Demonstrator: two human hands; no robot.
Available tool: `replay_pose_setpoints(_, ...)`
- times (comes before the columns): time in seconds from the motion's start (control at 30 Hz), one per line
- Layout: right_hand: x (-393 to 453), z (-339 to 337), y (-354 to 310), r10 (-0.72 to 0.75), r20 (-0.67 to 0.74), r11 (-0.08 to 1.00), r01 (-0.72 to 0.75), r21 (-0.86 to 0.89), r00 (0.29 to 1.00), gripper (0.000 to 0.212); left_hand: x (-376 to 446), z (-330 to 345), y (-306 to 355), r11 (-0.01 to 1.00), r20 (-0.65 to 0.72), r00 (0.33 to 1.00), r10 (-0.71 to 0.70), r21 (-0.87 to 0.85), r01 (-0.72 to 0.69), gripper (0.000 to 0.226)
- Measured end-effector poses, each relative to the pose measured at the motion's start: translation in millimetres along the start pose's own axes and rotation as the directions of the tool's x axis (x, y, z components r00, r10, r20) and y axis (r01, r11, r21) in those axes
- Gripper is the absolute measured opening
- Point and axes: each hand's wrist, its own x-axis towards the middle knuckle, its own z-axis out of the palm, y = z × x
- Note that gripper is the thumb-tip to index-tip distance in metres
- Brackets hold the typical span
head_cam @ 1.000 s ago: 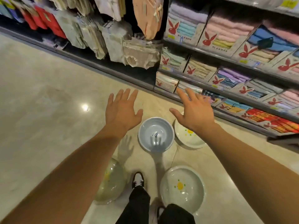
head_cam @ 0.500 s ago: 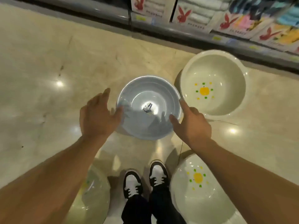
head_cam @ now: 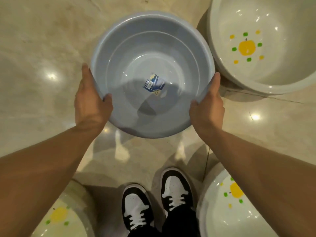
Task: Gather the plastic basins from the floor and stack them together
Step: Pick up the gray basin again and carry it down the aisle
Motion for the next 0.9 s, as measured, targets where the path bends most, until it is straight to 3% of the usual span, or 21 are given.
replay_pose_setpoints(0.2,-11.4,-48.7,-31.0,-0.069,-0.02,0.996,0.07,0.063,0.997,0.077,-22.8,-49.1,18.6,0.999,-0.032,0.999,-0.009,0.043,0.01,0.071)
replay_pose_setpoints(0.4,-47.0,-160.3,-87.7,-0.092,-0.008,0.988,0.093,0.125,0.996,0.074,-58.3,-155.7,77.1,0.999,-0.073,0.997,0.023,-0.03,-0.025,0.064)
replay_pose_setpoints(0.53,-80.3,-282.2,-145.2,-0.061,-0.059,0.977,0.072,0.201,0.996,0.065,-74.8,-262.7,160.3,0.984,-0.083,0.985,0.153,-0.083,-0.159,0.057)
replay_pose_setpoints(0.7,-134.3,-467.2,-207.6,-0.075,-0.232,0.974,0.121,0.191,0.97,0.073,-108.8,-417.2,301.7,0.898,-0.133,0.922,0.363,-0.215,-0.385,0.051)
replay_pose_setpoints(0.8,-184.0,-584.7,-231.4,-0.074,-0.342,0.968,0.15,0.202,0.937,0.088,-138.4,-511.7,385.0,0.841,-0.138,0.876,0.463,-0.243,-0.483,0.056)
replay_pose_setpoints(0.9,-241.9,-687.9,-242.5,-0.078,-0.456,0.973,0.168,0.16,0.886,0.071,-176.5,-596.6,459.8,0.779,-0.134,0.809,0.572,-0.219,-0.588,0.052)
